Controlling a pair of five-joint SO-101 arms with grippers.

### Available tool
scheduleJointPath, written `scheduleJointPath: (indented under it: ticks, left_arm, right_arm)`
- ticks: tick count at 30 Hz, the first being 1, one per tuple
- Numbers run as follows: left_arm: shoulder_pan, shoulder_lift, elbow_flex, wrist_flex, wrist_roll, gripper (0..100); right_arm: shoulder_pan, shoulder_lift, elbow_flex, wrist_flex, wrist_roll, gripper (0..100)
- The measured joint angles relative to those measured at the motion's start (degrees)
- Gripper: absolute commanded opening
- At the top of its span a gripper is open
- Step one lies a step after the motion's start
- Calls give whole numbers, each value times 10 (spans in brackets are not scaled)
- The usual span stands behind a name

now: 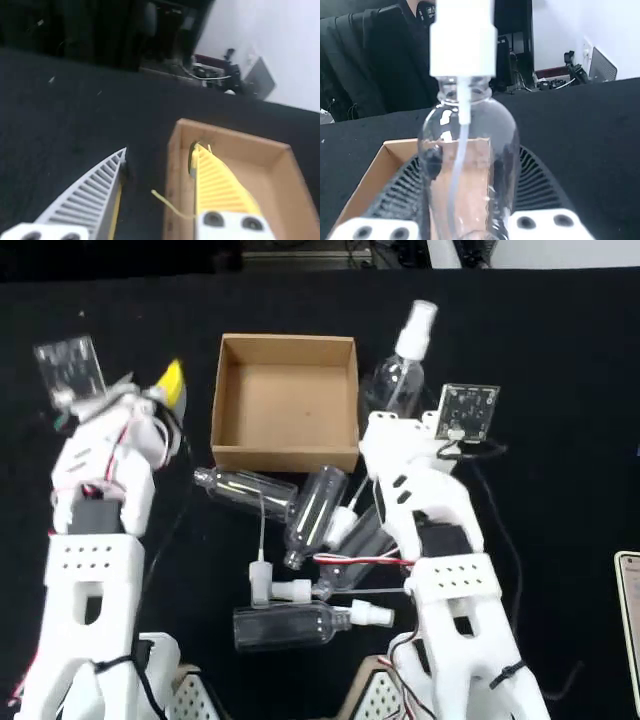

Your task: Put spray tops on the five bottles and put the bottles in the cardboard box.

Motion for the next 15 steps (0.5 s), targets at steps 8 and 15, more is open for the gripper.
scheduleJointPath:
  ticks: [8, 15]
  left_arm:
    - [-8, 0, 182, -233, 23, 184]
    - [-17, 93, 171, -232, 102, 184]
  right_arm:
    - [1, 186, -139, -5, -1, 70]
    - [18, 358, -246, -5, -1, 70]
